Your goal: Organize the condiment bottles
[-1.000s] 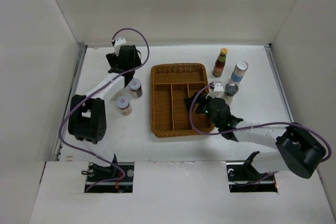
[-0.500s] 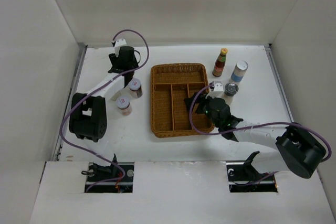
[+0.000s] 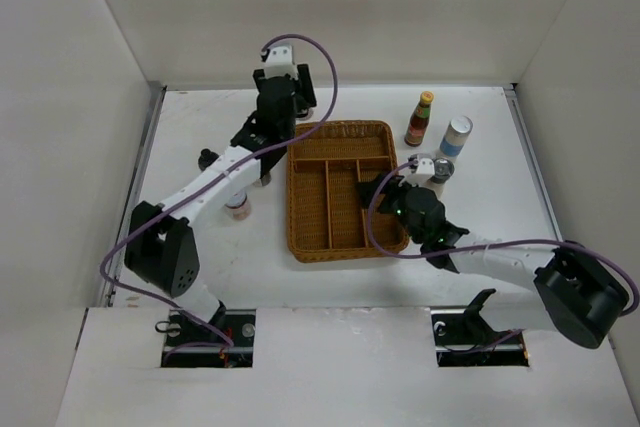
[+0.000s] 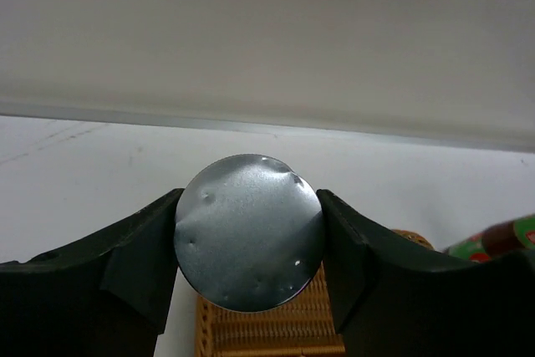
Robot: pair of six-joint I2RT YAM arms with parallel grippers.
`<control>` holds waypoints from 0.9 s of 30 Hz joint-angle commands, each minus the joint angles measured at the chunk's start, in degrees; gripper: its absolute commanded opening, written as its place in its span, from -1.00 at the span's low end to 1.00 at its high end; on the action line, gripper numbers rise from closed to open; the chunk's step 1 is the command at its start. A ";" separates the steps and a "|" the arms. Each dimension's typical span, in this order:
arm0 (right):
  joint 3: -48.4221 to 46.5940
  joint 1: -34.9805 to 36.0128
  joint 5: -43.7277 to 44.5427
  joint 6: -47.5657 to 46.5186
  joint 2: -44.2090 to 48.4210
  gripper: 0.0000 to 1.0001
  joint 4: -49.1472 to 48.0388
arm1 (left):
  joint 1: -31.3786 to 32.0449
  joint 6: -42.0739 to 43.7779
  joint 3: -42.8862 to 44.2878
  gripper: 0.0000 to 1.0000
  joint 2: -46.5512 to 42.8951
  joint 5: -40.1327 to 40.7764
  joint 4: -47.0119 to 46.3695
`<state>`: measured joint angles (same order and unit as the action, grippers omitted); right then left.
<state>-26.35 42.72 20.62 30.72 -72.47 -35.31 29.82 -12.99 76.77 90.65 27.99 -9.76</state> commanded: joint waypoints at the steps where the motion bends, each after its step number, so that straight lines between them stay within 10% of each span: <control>1: 1.03 -0.92 2.93 0.39 2.07 0.65 -4.85 | 0.89 0.87 3.47 -0.30 3.56 -0.92 -4.22; 15: 2.36 -3.04 3.73 0.75 5.84 0.65 -3.80 | 1.68 0.16 -0.56 -0.19 13.94 -2.68 -8.61; 27: 1.92 -3.57 4.25 -0.40 9.80 0.17 -1.43 | 2.12 -1.95 -8.38 0.94 6.39 -1.01 -12.47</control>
<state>-24.25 39.64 23.75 30.72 -64.82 -36.03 31.59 -13.98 69.67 104.62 26.13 -16.62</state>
